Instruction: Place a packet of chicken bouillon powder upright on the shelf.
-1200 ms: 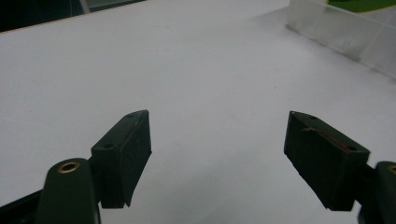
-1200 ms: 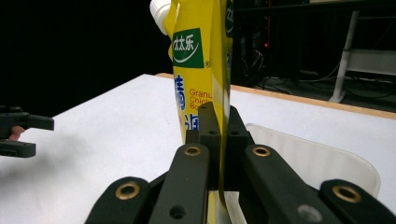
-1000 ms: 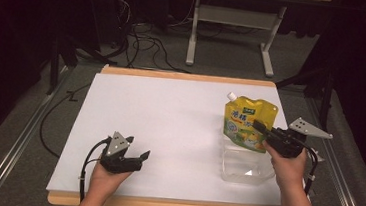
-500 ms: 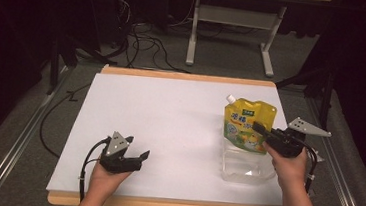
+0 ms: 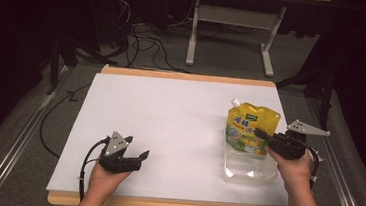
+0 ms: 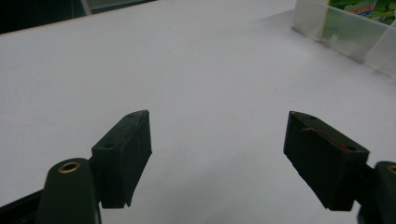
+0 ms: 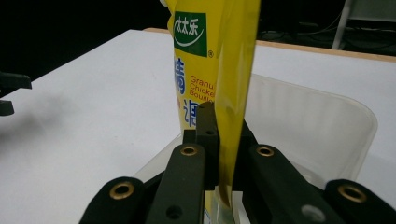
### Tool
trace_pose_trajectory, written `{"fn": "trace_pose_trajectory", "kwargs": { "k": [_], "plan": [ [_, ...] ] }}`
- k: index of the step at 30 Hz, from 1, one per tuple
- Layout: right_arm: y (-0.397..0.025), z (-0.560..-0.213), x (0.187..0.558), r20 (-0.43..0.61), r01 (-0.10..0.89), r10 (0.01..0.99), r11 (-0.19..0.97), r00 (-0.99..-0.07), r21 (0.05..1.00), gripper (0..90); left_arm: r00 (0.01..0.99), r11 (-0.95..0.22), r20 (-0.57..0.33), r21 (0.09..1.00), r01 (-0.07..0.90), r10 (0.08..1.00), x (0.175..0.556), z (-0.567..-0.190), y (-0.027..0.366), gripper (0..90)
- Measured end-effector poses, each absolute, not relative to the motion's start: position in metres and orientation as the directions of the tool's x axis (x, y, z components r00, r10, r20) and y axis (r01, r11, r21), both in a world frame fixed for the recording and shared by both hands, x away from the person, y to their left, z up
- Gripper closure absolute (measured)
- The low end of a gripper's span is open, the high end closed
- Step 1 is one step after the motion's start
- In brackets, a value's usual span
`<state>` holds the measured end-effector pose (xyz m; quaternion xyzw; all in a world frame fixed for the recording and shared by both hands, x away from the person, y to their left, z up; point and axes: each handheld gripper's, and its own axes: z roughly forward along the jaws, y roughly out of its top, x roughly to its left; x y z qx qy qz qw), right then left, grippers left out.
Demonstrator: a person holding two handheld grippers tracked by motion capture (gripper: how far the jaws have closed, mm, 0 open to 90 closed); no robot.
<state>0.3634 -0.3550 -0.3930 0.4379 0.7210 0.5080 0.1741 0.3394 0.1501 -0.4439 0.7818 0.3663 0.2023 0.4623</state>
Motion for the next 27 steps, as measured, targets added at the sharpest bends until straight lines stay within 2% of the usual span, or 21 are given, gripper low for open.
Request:
{"fn": "trace_pose_trajectory", "kwargs": {
  "k": [8,13,17,27],
  "plan": [
    [-0.3607,-0.3998,0.3606,0.197,0.458,0.812,0.095,-0.549,0.884,87.7,0.652,-0.304,-0.024,0.872,0.385,0.758,0.3389,-0.4439,0.1493,23.9],
    [-0.3596,-0.3996,0.3594,0.196,0.460,0.819,0.092,-0.540,0.883,81.6,0.654,-0.304,-0.025,0.872,0.385,0.756,0.3391,-0.4440,0.1491,23.9],
    [-0.3590,-0.3992,0.3588,0.202,0.458,0.820,0.082,-0.536,0.885,70.5,0.655,-0.304,-0.025,0.872,0.384,0.756,0.3389,-0.4438,0.1489,24.0],
    [-0.3522,-0.3959,0.3545,0.157,0.436,0.857,0.086,-0.492,0.896,32.3,0.656,-0.305,-0.024,0.872,0.382,0.754,0.3388,-0.4433,0.1488,24.0]
  ]
}}
